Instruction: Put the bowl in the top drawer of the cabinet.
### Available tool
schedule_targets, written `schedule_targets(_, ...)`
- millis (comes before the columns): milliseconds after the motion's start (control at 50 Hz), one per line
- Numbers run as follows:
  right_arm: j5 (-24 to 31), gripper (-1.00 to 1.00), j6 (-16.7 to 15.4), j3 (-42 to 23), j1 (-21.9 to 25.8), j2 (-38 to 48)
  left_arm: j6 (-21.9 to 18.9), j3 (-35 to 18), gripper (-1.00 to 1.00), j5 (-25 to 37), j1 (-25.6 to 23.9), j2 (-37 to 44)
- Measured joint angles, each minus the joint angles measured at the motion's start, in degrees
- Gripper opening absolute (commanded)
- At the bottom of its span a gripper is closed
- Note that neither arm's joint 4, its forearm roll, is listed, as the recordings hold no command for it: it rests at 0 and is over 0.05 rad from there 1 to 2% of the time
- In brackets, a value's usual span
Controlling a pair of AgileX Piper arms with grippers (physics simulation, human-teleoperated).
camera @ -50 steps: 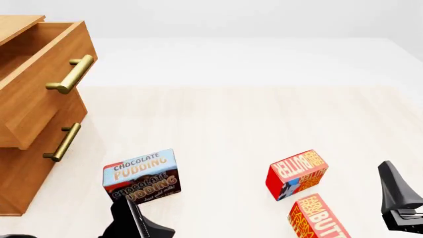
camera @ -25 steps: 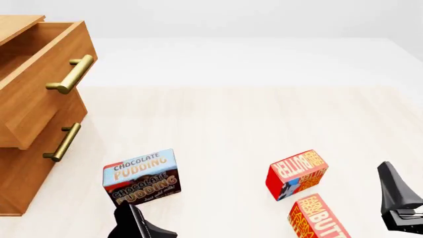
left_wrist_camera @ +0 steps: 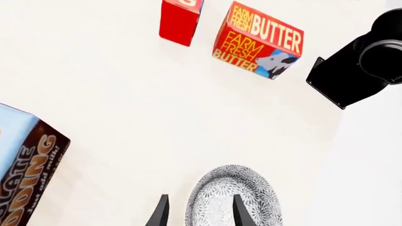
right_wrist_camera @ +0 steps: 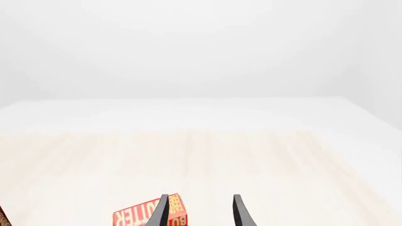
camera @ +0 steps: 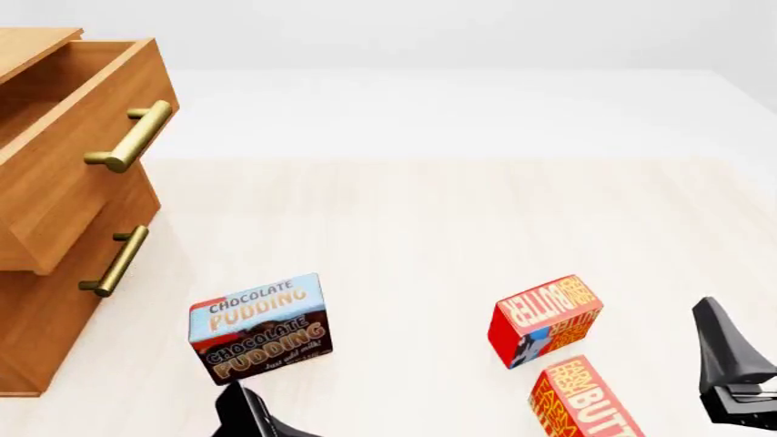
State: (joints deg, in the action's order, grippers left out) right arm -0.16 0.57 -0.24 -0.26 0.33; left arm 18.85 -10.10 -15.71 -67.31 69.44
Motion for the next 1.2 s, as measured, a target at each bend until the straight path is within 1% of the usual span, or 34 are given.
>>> schedule_targets(780, -0.2, 1.00, -0.3, 0.0, -0.2, 1.0, 3.4, 2.7, 1.00, -12.1, -1.9, 8.5)
schedule_targets(1200, -0.8, 1.00, -0.6, 0.1, -0.2, 2.2, 5.3, 3.9, 1.00, -20.8, -3.1, 15.3)
